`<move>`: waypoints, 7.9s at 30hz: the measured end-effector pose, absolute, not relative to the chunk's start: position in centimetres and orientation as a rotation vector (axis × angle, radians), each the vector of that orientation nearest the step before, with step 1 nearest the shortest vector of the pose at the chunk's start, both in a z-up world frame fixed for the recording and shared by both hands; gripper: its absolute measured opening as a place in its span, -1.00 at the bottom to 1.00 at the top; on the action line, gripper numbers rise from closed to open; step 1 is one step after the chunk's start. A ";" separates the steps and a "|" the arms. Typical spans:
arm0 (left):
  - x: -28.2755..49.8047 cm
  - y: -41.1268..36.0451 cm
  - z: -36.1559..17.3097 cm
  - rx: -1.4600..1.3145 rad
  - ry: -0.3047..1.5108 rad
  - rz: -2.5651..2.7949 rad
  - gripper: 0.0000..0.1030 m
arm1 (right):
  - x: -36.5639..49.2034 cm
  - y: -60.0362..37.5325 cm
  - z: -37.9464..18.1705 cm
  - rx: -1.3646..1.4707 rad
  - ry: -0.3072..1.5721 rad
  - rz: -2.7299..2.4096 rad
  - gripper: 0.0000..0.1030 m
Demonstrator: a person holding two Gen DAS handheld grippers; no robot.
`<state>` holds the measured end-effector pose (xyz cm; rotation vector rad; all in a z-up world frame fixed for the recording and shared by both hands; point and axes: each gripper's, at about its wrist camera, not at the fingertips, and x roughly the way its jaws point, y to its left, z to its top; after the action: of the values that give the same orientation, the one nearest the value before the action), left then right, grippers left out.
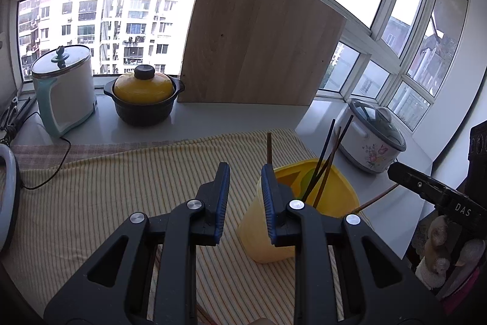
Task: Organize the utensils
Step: 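Open both tools to release the spoon and chopstick into the container, then move both open tools back to the cloth toward the clear spoon and chopsticks, then close the left tool on the clear plastic spoon while the right tool grasps wooden chopsticks, then lift the clear spoon with the left tool while the right tool lifts its chopsticks, then lower the clear spoon and chopsticks into the yellow container with both tools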
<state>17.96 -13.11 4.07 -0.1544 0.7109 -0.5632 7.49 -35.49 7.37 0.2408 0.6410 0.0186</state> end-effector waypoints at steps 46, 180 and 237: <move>15.6 -1.7 -13.2 -0.332 1.104 -0.457 -0.61 | 13.8 -18.4 -7.1 0.065 1.102 0.363 -0.48; 13.2 -0.3 -0.5 -0.271 0.750 -0.497 -0.99 | 8.9 -24.6 2.3 0.188 0.859 0.323 -0.93; 19.5 -14.9 6.3 -0.214 0.588 -0.518 -0.99 | 12.2 -37.1 8.9 0.296 0.631 0.059 -0.93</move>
<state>19.54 -14.94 6.28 -0.2138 0.5884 -0.5177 12.19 -37.15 8.90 0.2963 0.6314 0.0586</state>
